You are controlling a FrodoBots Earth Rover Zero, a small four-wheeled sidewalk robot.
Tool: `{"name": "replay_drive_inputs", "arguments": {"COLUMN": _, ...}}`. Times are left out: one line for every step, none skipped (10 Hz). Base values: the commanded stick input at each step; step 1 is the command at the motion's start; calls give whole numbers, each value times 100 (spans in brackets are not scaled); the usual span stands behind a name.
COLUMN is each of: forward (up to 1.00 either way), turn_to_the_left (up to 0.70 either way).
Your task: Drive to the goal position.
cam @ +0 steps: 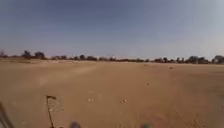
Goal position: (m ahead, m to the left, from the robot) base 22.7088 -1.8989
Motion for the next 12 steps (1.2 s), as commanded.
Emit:
{"name": "replay_drive_inputs", "arguments": {"forward": 50, "turn_to_the_left": 0}}
{"name": "replay_drive_inputs", "arguments": {"forward": 50, "turn_to_the_left": 0}}
{"name": "replay_drive_inputs", "arguments": {"forward": 50, "turn_to_the_left": 0}}
{"name": "replay_drive_inputs", "arguments": {"forward": 50, "turn_to_the_left": 0}}
{"name": "replay_drive_inputs", "arguments": {"forward": 50, "turn_to_the_left": 0}}
{"name": "replay_drive_inputs", "arguments": {"forward": 50, "turn_to_the_left": 0}}
{"name": "replay_drive_inputs", "arguments": {"forward": 50, "turn_to_the_left": 0}}
{"name": "replay_drive_inputs", "arguments": {"forward": 50, "turn_to_the_left": 0}}
{"name": "replay_drive_inputs", "arguments": {"forward": 50, "turn_to_the_left": 0}}
{"name": "replay_drive_inputs", "arguments": {"forward": 50, "turn_to_the_left": 0}}
{"name": "replay_drive_inputs", "arguments": {"forward": 50, "turn_to_the_left": 0}}
{"name": "replay_drive_inputs", "arguments": {"forward": 50, "turn_to_the_left": 0}}
